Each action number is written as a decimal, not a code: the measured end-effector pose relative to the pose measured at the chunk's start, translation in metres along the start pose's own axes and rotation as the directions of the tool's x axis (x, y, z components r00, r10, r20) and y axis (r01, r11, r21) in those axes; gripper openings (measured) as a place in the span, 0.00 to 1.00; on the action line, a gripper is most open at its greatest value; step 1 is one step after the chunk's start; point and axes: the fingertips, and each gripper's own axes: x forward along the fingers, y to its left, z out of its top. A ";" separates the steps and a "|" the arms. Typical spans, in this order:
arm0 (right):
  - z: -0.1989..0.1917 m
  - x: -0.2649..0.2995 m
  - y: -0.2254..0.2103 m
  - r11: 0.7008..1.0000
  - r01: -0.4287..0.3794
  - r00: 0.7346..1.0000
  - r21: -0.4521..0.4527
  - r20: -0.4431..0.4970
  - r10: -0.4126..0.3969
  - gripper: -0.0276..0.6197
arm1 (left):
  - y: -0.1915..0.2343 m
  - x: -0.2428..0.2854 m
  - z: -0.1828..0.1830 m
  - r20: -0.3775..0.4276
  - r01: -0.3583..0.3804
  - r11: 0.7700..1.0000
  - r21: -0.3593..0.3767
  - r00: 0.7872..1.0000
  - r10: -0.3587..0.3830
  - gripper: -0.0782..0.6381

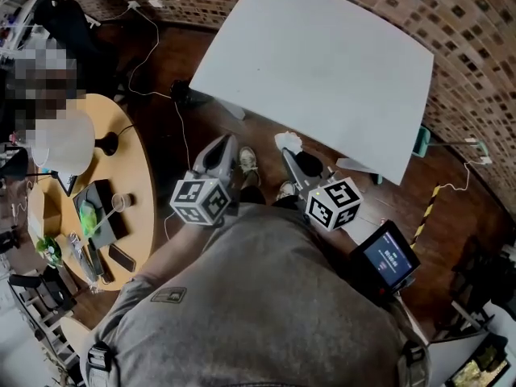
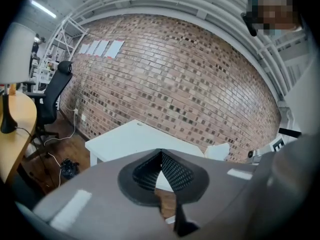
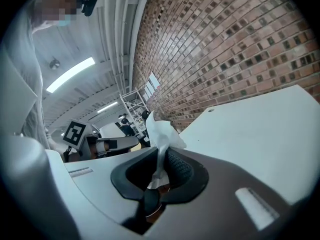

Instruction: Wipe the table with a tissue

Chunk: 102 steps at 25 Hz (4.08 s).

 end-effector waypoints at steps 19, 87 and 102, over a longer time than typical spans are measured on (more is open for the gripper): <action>0.047 0.139 -0.033 0.990 0.134 0.988 -0.052 -0.069 -0.138 0.12 | 0.110 0.085 0.067 -0.047 0.078 0.995 -0.059 0.996 -0.081 0.11; -0.091 0.268 -0.061 0.969 -0.181 0.729 -0.166 -0.684 0.019 0.12 | 0.206 0.115 0.012 -0.269 -0.194 0.976 -0.101 0.949 0.161 0.11; -0.050 0.256 -0.143 0.984 0.005 0.794 -0.177 -0.598 -0.111 0.12 | 0.180 0.146 0.017 -0.296 -0.137 0.989 -0.055 0.948 0.115 0.11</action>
